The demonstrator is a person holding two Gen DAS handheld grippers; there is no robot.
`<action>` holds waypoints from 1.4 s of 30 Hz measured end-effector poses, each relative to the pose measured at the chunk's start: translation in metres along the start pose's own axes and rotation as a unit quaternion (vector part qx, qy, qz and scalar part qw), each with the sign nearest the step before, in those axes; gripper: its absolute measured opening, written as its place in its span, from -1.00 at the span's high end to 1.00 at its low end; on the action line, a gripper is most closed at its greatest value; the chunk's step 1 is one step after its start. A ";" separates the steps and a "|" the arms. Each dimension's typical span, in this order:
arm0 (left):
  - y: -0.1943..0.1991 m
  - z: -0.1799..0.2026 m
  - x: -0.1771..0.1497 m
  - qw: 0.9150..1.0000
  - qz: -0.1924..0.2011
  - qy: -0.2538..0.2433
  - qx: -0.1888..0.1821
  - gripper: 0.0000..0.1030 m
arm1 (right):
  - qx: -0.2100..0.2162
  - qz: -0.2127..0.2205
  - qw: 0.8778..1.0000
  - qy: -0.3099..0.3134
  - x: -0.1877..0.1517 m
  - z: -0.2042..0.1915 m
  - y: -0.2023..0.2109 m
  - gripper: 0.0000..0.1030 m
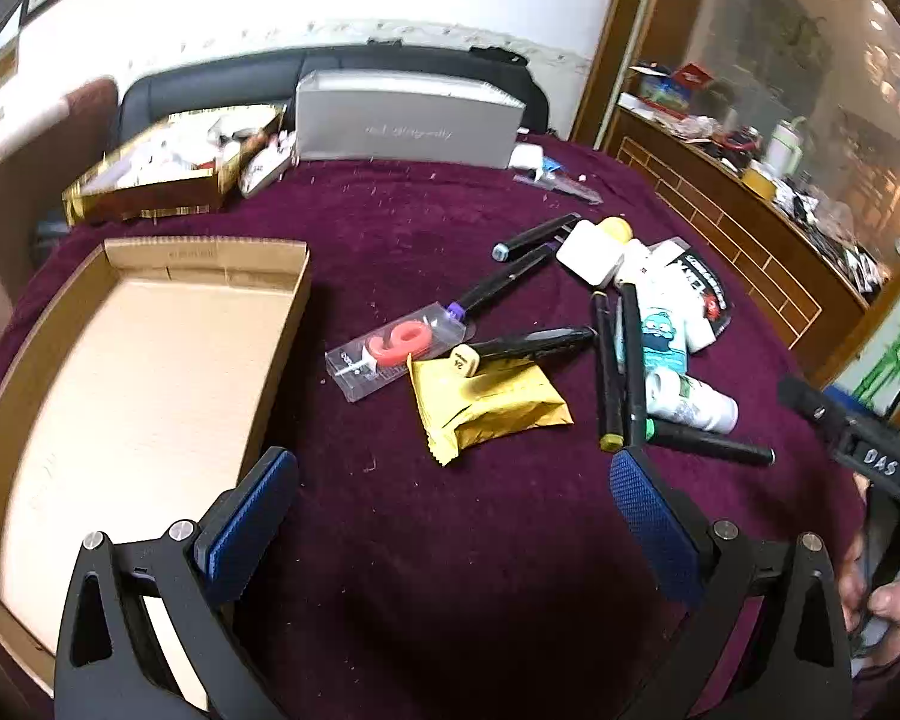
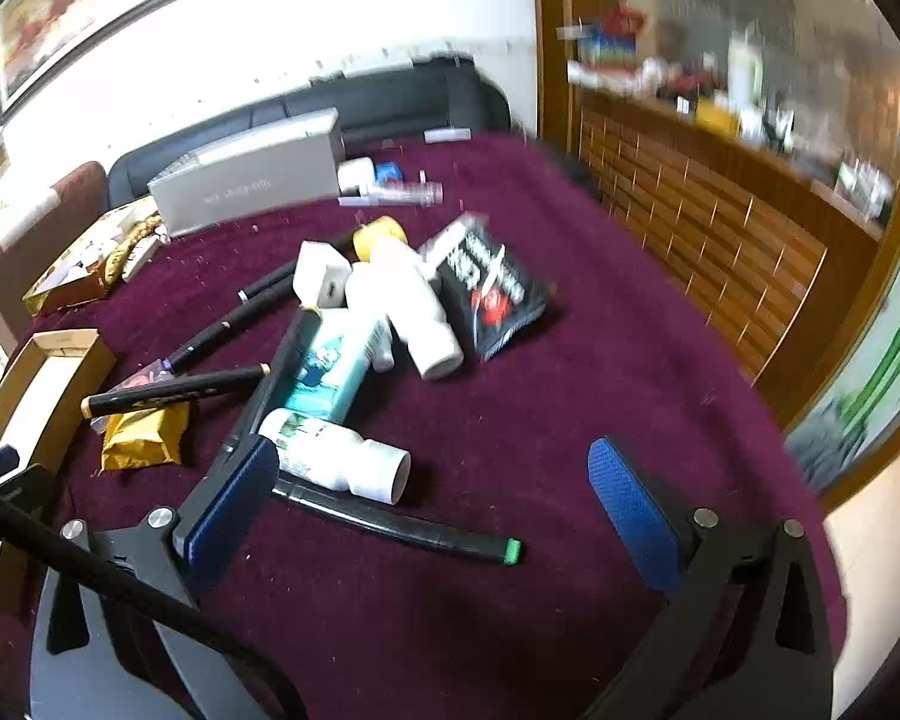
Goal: Organize objects
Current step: 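Grasp the yellow padded envelope with the left gripper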
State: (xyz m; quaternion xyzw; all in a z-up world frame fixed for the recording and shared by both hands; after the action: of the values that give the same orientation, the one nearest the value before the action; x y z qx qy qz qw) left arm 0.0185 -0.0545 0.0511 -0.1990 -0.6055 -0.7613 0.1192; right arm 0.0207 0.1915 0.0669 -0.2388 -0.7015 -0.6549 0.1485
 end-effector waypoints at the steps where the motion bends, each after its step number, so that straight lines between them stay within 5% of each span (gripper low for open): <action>1: -0.005 -0.001 0.002 1.000 -0.012 0.007 -0.005 -0.96 | 0.010 -0.004 1.000 -0.004 0.001 0.002 -0.005 -1.00; 6: -0.036 0.010 0.009 0.999 -0.052 0.012 -0.002 -0.96 | 0.074 -0.023 0.996 -0.032 0.003 0.016 -0.030 -1.00; 14: -0.075 0.027 0.040 0.997 -0.059 -0.007 0.045 -0.96 | 0.109 -0.022 0.992 -0.058 -0.004 0.028 -0.041 -1.00; 16: -0.087 0.027 0.043 0.995 -0.078 -0.007 0.060 -0.88 | 0.106 -0.022 0.992 -0.061 -0.003 0.030 -0.041 -1.00; 17: -0.092 0.026 0.041 0.994 -0.093 -0.002 0.064 -0.62 | 0.107 -0.023 0.992 -0.061 -0.004 0.029 -0.041 -1.00; 19: -0.086 0.026 0.035 0.994 -0.086 -0.003 0.073 -0.35 | 0.109 -0.028 0.992 -0.060 -0.003 0.028 -0.043 -1.00; 26: -0.069 0.021 0.007 0.995 -0.090 0.018 0.031 -0.39 | 0.111 -0.039 0.992 -0.053 -0.003 0.023 -0.048 -1.00; 34: -0.081 0.032 0.021 0.995 -0.067 0.003 0.075 -0.36 | 0.089 -0.033 0.995 -0.035 -0.006 0.014 -0.047 -1.00; 42: -0.021 -0.001 -0.009 0.997 -0.026 0.057 0.036 -0.29 | 0.064 -0.022 0.997 -0.023 -0.006 0.010 -0.044 -1.00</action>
State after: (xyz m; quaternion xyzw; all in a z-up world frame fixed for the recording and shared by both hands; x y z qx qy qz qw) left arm 0.0177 -0.0507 0.0288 -0.1350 -0.6299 -0.7516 0.1415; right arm 0.0034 0.1988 0.0251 -0.2281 -0.7502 -0.6062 0.1328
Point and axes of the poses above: each gripper's, at about its wrist camera, not at the fingertips, and y roughly against the way its jaws point, z to its right, x to its top, the point moved 2 cm from there along -y, roughly the way its jaws point, and after that the axes turned 13 degrees about -z, right-handed, at the moved point
